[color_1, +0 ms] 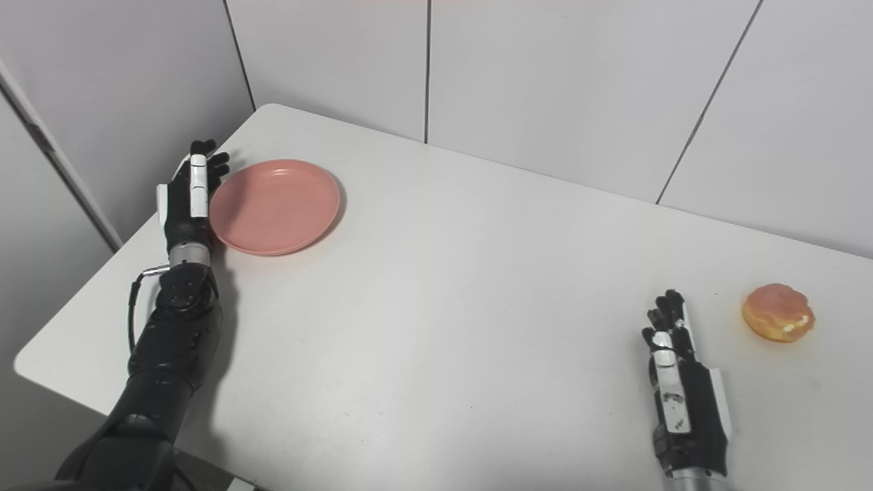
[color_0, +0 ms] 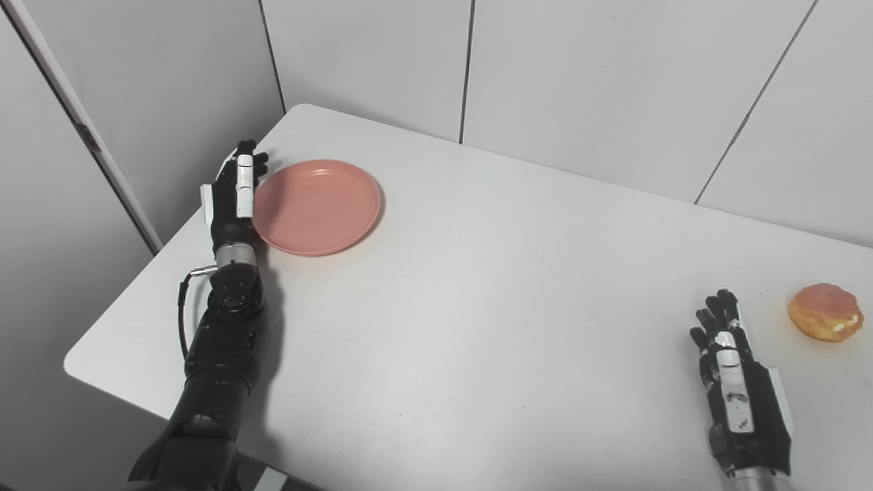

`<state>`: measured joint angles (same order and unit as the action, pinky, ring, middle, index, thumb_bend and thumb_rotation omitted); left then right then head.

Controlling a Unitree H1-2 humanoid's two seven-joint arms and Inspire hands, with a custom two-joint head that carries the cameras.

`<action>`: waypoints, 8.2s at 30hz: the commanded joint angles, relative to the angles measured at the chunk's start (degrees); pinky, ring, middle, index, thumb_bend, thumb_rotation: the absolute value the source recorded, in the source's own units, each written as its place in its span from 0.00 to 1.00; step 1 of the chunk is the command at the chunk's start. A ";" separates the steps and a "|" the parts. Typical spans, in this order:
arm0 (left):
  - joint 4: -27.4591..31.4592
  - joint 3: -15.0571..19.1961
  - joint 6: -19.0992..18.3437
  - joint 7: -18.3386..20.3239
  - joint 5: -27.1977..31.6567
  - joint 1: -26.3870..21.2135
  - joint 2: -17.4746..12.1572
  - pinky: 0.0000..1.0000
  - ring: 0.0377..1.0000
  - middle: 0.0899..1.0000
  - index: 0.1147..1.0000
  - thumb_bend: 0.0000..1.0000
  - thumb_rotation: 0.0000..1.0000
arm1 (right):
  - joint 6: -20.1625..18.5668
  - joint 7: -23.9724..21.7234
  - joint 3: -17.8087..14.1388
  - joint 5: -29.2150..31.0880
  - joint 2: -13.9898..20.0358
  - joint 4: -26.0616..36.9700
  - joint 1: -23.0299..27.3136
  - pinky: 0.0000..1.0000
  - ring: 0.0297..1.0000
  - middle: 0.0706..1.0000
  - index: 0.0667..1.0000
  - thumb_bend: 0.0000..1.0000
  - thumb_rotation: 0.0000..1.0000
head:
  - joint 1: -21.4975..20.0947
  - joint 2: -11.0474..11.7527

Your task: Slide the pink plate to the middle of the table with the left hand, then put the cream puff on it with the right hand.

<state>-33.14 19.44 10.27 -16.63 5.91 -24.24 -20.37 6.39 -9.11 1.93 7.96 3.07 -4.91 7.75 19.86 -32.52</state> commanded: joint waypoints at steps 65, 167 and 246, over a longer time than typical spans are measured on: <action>16.73 -12.10 -10.61 13.77 2.01 1.89 6.66 0.92 0.86 0.82 0.87 0.70 1.00 | -0.39 -0.83 0.54 -1.02 0.86 2.16 0.57 1.00 1.00 1.00 1.00 0.62 0.89 | -3.51 -1.56; 31.22 -29.39 -10.73 27.92 1.82 17.05 16.44 1.00 0.97 0.97 0.95 0.72 1.00 | 0.56 7.59 3.86 -11.33 -5.59 -1.36 3.34 1.00 1.00 1.00 1.00 0.65 0.91 | -33.02 -2.21; 21.71 -25.16 0.25 24.15 -6.35 15.85 18.42 1.00 1.00 1.00 0.99 0.66 1.00 | 5.33 22.02 -7.60 -21.79 3.34 0.07 15.81 0.88 0.97 0.96 0.98 0.63 0.79 | -36.39 -2.08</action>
<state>-9.69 -5.80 10.24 7.22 -0.32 -11.80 -0.96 9.67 11.81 -4.91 -13.10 5.04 -5.53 20.94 -16.61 -34.63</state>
